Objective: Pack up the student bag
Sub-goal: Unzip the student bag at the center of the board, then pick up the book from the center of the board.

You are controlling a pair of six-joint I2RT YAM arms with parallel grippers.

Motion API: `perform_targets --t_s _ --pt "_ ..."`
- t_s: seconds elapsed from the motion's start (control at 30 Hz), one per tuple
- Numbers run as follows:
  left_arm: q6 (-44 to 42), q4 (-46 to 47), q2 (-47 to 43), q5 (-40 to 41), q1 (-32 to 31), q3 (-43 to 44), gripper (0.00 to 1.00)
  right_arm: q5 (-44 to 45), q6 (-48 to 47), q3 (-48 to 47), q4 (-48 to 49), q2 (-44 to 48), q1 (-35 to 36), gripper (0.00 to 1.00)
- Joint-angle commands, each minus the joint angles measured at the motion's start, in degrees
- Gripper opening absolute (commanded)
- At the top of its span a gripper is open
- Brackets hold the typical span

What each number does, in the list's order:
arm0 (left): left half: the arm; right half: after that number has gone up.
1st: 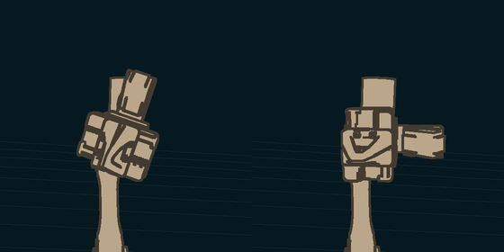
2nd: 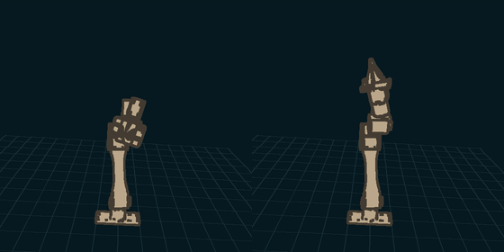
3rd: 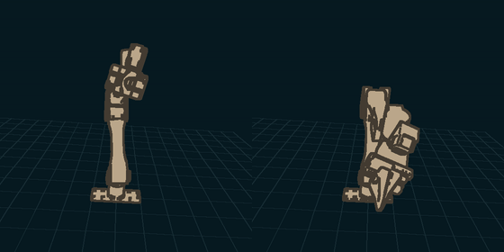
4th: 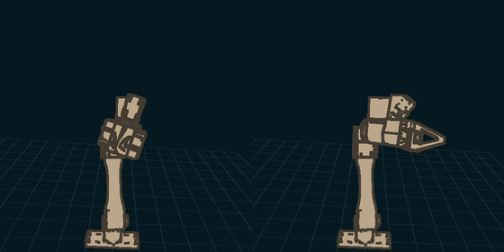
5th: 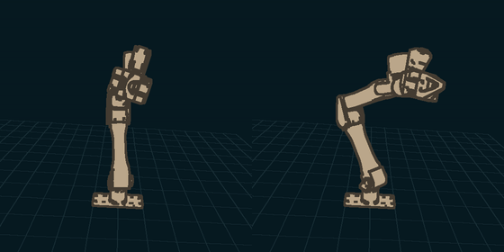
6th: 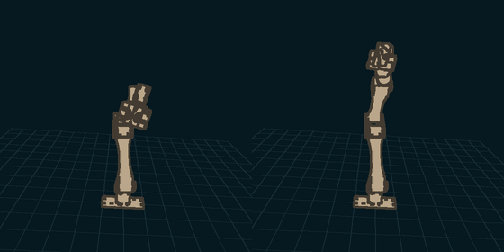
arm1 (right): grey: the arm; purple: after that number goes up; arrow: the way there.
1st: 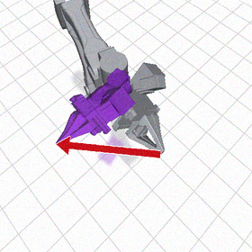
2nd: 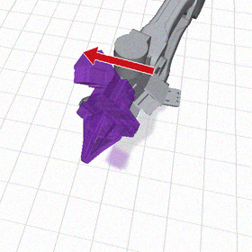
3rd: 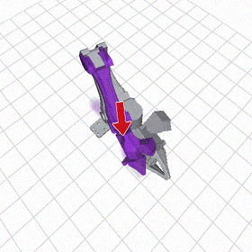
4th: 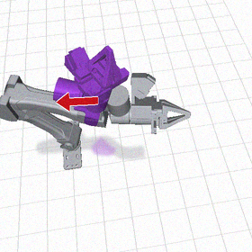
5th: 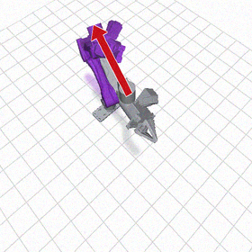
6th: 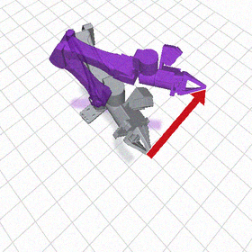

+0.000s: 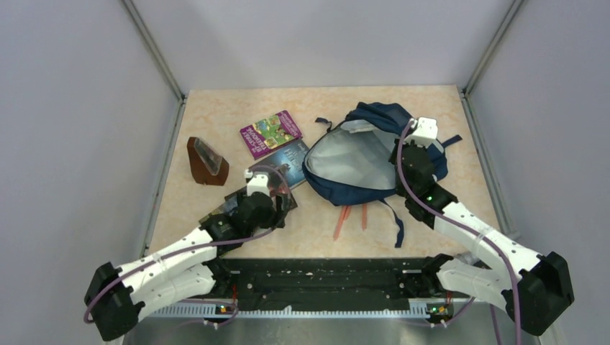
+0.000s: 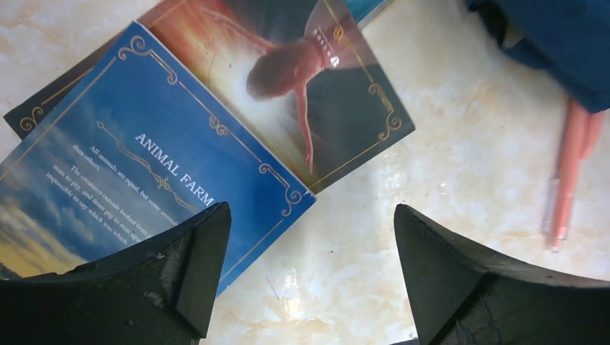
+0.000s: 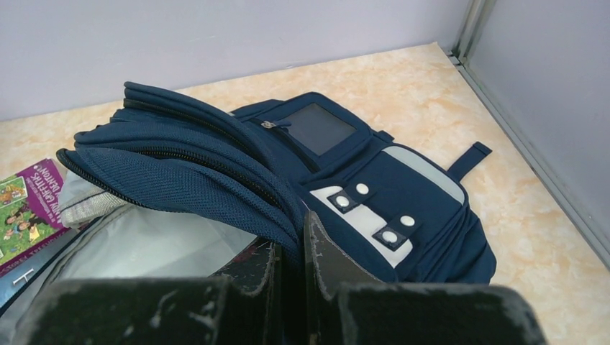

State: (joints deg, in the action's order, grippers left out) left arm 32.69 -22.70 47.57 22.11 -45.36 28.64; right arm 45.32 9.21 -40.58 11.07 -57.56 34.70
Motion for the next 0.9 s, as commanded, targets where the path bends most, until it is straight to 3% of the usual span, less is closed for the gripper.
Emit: perform_targets --t_s 0.0,0.17,0.43,0.6,0.87 --pt "2.8 2.5 5.2 12.5 -5.7 -0.9 0.89 2.0 1.3 -2.4 2.1 0.6 -1.2 0.0" --pt "6.6 -2.1 14.6 18.5 -10.3 3.6 0.93 1.7 1.3 -2.4 1.9 1.0 -1.4 0.0" --pt "21.2 -15.6 28.5 25.4 -10.8 10.2 0.96 0.8 1.8 -1.4 2.4 2.5 -2.1 0.0" --pt "23.7 -17.1 29.3 25.3 -10.8 10.2 0.96 0.1 2.1 -1.3 2.5 2.7 -2.7 0.0" --pt "26.2 -15.5 26.3 21.4 -10.7 6.7 0.82 -0.6 2.8 -1.0 2.2 3.0 -3.1 0.0"
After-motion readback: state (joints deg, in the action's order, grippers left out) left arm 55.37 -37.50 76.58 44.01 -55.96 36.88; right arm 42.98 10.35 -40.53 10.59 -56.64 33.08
